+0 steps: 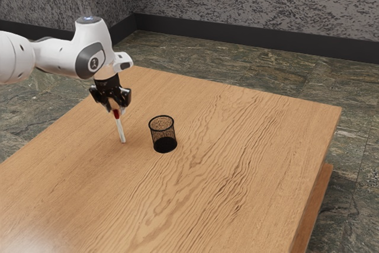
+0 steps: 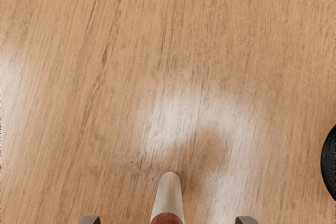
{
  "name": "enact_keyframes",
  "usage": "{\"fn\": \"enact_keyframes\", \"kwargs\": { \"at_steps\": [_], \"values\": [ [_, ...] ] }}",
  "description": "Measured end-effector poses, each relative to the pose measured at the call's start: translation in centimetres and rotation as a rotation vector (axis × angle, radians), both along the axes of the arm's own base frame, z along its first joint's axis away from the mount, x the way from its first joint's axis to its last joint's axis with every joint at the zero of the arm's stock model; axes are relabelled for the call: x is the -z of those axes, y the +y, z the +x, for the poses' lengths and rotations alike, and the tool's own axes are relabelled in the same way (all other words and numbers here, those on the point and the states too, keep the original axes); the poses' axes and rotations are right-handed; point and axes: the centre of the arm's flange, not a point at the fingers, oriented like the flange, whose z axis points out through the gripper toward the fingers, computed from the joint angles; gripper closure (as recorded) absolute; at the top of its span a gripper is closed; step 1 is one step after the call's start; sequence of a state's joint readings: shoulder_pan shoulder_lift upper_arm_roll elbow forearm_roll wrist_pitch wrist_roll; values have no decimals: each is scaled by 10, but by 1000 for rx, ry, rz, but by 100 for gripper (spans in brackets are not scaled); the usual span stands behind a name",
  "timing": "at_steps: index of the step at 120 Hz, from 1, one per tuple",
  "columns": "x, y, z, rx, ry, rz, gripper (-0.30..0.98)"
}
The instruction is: Take the marker out of the pen holder and place it to the left of the pen holder.
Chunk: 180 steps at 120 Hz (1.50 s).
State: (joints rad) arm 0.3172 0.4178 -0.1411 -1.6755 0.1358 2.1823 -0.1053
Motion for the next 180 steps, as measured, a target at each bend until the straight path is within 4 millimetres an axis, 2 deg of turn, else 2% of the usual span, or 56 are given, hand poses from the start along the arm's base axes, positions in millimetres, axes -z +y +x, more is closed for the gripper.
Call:
{"fn": "enact_keyframes", "kwargs": {
  "at_steps": [4,7,18,27,32,39,50,59,68,77,93,125,140,157,180],
  "values": [
    [-5,0,0,0,-8,2,34],
    [-23,-1,-2,2,-32,10,30],
    [-126,-16,-25,14,-149,56,20],
    [-187,-41,-46,42,-197,75,14],
    [-208,-63,-55,71,-206,78,11],
    [-220,-94,-61,117,-196,74,9],
    [-224,-137,-66,185,-167,64,6],
    [-222,-164,-69,228,-143,57,4],
    [-220,-181,-72,255,-123,54,3],
    [-218,-186,-74,264,-108,53,2],
    [-215,-170,-74,236,-87,53,1],
    [-210,-88,-76,97,-63,56,0],
    [-209,-65,-78,58,-58,57,0],
    [-208,-67,-78,63,-52,56,0],
    [-204,-104,-77,118,-30,36,0]
  ]
}}
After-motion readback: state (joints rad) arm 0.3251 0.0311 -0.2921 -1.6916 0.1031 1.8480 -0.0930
